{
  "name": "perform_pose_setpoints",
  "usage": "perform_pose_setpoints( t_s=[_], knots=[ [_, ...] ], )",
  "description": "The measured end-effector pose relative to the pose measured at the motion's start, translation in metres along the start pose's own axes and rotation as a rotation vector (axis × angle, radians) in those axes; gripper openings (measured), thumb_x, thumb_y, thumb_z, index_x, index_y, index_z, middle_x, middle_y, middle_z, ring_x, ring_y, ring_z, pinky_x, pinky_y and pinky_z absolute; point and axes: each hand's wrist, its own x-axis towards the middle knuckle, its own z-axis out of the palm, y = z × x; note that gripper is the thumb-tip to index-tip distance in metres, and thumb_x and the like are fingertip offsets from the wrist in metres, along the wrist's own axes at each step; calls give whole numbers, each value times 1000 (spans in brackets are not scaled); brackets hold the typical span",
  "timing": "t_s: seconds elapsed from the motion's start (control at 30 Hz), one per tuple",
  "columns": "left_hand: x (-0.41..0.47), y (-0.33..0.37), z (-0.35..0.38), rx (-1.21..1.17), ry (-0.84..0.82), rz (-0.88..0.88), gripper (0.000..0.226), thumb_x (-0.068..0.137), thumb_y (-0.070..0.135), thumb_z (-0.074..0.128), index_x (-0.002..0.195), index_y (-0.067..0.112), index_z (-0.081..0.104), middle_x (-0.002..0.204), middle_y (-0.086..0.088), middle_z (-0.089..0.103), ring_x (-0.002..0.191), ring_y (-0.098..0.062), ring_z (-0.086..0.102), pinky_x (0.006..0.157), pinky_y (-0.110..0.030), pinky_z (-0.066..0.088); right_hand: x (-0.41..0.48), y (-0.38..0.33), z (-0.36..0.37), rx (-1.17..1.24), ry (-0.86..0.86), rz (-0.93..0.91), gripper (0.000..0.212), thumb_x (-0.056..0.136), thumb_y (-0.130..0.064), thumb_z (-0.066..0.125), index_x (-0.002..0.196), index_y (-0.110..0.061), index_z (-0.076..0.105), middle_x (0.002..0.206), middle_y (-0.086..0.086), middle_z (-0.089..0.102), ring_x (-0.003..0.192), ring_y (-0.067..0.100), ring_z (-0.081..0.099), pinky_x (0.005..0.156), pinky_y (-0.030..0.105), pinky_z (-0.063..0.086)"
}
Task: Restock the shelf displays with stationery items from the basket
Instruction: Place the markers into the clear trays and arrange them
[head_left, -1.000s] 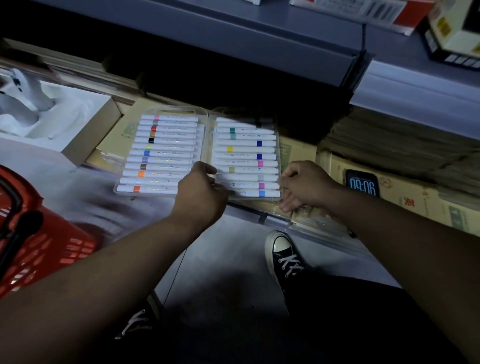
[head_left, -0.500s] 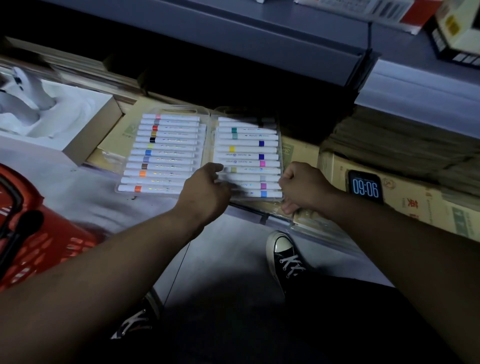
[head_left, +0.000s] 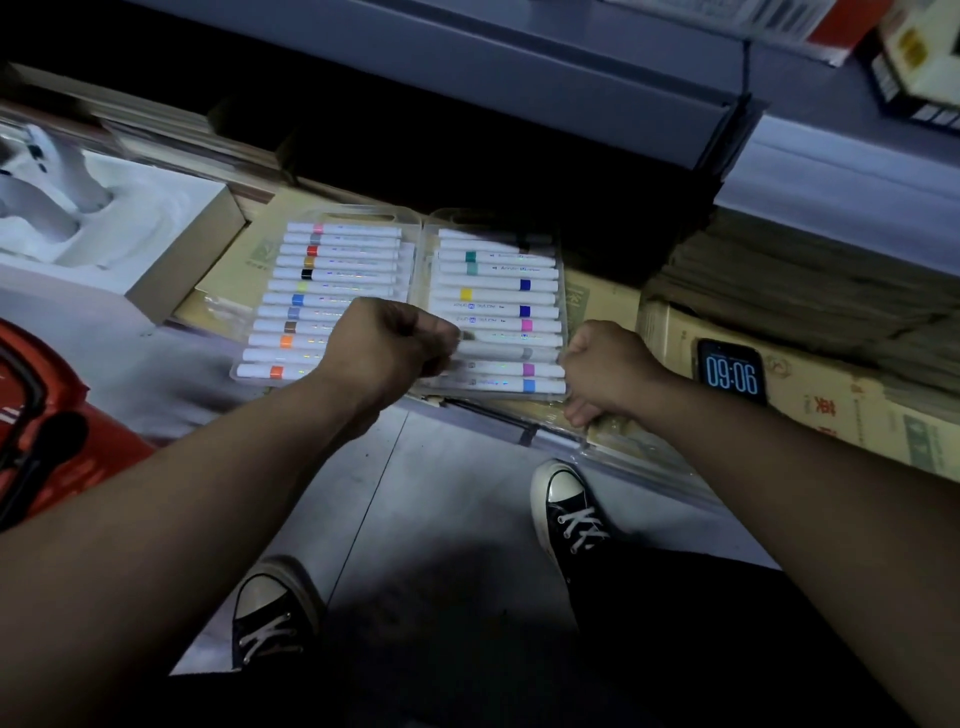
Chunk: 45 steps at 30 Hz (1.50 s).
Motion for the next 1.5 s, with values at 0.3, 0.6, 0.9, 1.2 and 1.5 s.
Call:
perform_pose_setpoints(
  t_s=[0.3,0.6,0.9,1.2,1.5],
  knots=[
    [8,-3,-12,-203,-16,-197,28,100,9,62,106,-18,65,71,-17,72,51,-12,63,56,-20,55,-12,-10,-14,-57,219,-472,26,86,-10,62,108,-24,61,89,-10,60,72,1,55,65,26,44],
    [14,-9,-5,-175,-50,-179,22,101,21,62,96,-1,66,78,-15,71,63,-23,63,54,-24,54,-11,-9,-14,63,73,-389,10,95,-14,66,100,-19,72,66,5,68,46,1,58,56,24,47],
    [22,-21,-4,334,-7,146,14,92,9,70,97,21,75,78,-2,73,62,-8,67,59,-24,55,-1,2,-6,-81,128,-427,7,94,-18,66,92,-23,71,81,-12,61,67,-1,53,58,10,37],
    [22,-27,6,532,0,263,20,95,9,65,109,16,79,82,2,71,69,-1,65,60,-1,41,9,11,-5,27,154,-255,5,93,-14,67,89,-13,64,80,1,68,64,14,63,63,28,48],
    [-5,-20,40,1010,-104,257,36,88,6,49,119,12,67,120,-20,51,111,-37,48,98,-41,46,5,7,-6,157,100,-101,18,94,-9,69,81,-10,55,62,12,66,44,20,57,48,29,45]
  ],
)
